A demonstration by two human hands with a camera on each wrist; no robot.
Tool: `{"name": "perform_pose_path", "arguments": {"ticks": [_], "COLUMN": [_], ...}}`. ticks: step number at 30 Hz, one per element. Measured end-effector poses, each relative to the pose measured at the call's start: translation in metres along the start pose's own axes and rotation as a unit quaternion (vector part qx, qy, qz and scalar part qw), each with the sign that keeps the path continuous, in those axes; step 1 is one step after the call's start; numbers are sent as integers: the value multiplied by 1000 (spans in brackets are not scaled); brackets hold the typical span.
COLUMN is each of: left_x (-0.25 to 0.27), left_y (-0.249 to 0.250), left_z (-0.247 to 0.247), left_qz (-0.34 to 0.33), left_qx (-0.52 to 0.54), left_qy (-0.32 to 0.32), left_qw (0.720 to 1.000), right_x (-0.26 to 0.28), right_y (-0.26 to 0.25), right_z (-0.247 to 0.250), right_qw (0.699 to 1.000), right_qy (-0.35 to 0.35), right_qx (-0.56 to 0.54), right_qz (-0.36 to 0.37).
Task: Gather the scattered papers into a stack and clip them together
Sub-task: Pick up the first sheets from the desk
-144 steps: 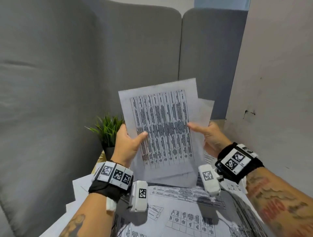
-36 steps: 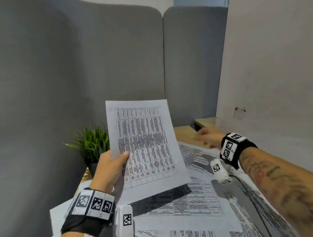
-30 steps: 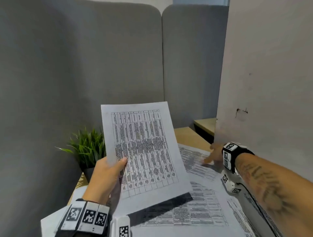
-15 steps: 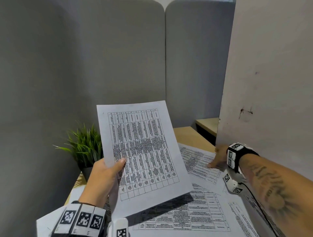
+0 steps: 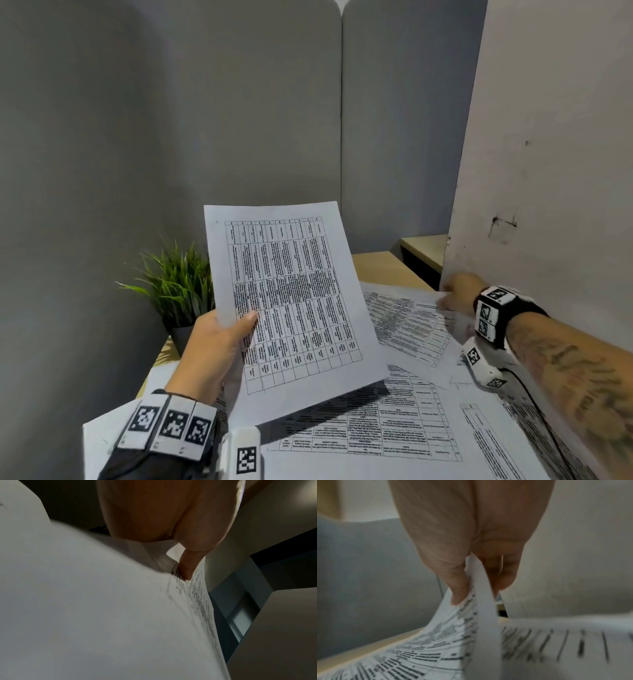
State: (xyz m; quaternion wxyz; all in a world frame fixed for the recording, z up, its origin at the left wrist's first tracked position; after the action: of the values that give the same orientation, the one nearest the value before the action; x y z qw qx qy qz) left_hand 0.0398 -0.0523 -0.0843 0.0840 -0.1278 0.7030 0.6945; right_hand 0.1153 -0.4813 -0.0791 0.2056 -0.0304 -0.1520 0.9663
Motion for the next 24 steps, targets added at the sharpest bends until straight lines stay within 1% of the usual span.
{"name": "perform_pose_path", "arguments": {"ticks": [2,3,4,5,6,7,8,10,12,16,18,20,22,23,24], "left_x": [-2,-2,-2,-2,-2,-1,-1,2,7,12,13,16,18,19,20], "left_y": [-4,-5,-6,-6,-7,-6,-5,-1,5,17,22,30,36,39,43], "left_z": [0,-1,-3,-5,-8,-11,-15,-24,-33,-41,-41,-40,-39,-39,-39], "left_qz": [10,13,16,17,17,16,17,13,15,36,29,-11,-54,-81,-114], "left_qx": [29,47,63,79,93,111,128,155,172,198,208,192,153,123,91], "left_qy": [6,12,16,16,14,12,13,12,9,-19,-17,0,7,7,9], "left_qw": [999,999,998,997,995,994,991,988,985,979,977,981,987,989,989], "right_x": [4,8,12,19,29,44,56,84,110,159,176,189,196,196,195], "right_y": [-7,-8,-8,-8,-10,-13,-16,-24,-32,-45,-49,-53,-54,-54,-55], "right_z": [6,11,16,23,31,37,41,41,35,13,2,-2,1,5,9], "right_qw": [997,989,974,950,919,890,854,786,750,727,723,729,722,724,734], "right_qy": [16,29,47,64,72,67,50,-26,-91,-170,-208,-244,-267,-263,-249], "right_qx": [-66,-140,-219,-303,-386,-448,-515,-614,-651,-657,-649,-624,-620,-618,-610], "right_qz": [31,34,38,36,38,40,47,63,80,101,114,138,151,157,167]}}
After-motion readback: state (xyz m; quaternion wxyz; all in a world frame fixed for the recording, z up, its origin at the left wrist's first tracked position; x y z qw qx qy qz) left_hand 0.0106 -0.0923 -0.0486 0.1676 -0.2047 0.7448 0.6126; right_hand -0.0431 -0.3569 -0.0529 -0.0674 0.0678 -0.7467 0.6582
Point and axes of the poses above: each hand's wrist, its own x-axis away from the middle knuckle, its own z-axis out of the back of the hand, y = z × x, the point moved 2 cm from there along -x, towards the middle knuckle, and after that the axes turned 7 degrees about -z, right-handed, at the moved point
